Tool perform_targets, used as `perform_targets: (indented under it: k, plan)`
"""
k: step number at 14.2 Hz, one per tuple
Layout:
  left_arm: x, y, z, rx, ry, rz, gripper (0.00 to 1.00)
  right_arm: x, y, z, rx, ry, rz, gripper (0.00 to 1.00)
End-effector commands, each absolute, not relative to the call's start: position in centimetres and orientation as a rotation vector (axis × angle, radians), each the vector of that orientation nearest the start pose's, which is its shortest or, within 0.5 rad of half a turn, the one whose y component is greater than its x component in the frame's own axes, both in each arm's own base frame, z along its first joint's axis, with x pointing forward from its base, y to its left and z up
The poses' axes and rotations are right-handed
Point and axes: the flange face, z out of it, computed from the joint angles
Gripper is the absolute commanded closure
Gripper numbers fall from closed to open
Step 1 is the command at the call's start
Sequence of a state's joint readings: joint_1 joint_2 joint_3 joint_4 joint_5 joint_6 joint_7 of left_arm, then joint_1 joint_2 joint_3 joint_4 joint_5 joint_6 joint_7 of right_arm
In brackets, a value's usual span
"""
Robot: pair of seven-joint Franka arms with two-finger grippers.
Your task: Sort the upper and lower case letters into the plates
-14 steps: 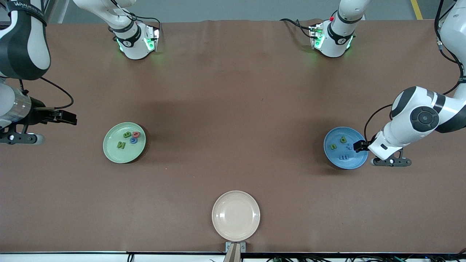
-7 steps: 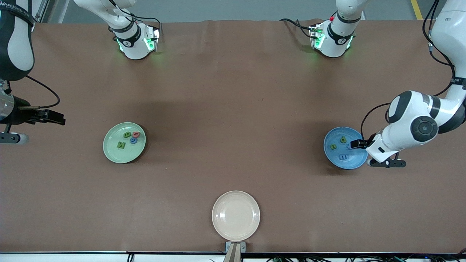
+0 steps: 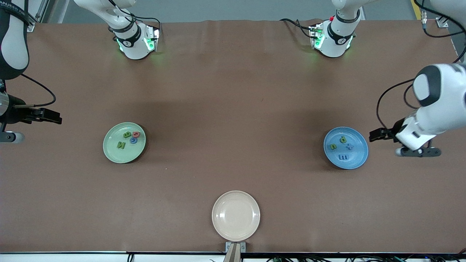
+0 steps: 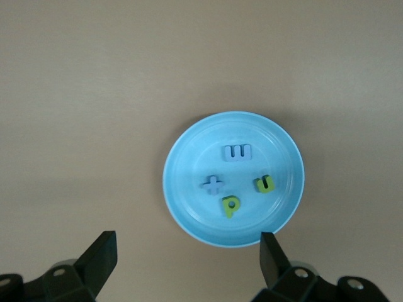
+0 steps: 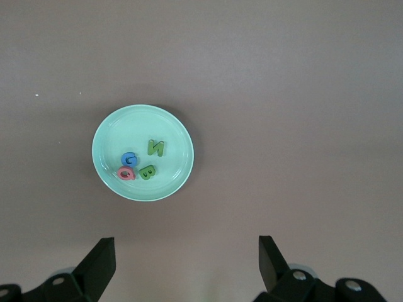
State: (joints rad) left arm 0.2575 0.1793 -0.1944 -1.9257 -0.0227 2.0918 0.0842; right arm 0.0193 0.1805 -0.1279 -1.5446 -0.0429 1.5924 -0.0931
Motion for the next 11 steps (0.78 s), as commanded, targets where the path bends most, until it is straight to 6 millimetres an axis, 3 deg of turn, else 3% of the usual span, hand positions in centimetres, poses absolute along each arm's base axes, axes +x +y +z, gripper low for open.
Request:
perform_targets:
  k: [1,9,11]
  plan:
    - [57.3,5.4,43.3,-3.202,-0.031,-0.037,0.00,60.6,-6.3,54.7,-3.184,-0.005,0.216,0.00]
    - [56.8,6.4,49.1,-3.223,-0.116,-0.188,0.00,60.5,-5.4,54.7,-3.124,0.003,0.211,0.00]
    - [57.1,6.0,51.3,-3.226,-0.100,-0.183,0.00,59.9,-6.6,54.8,-3.104,0.038,0.257,0.00]
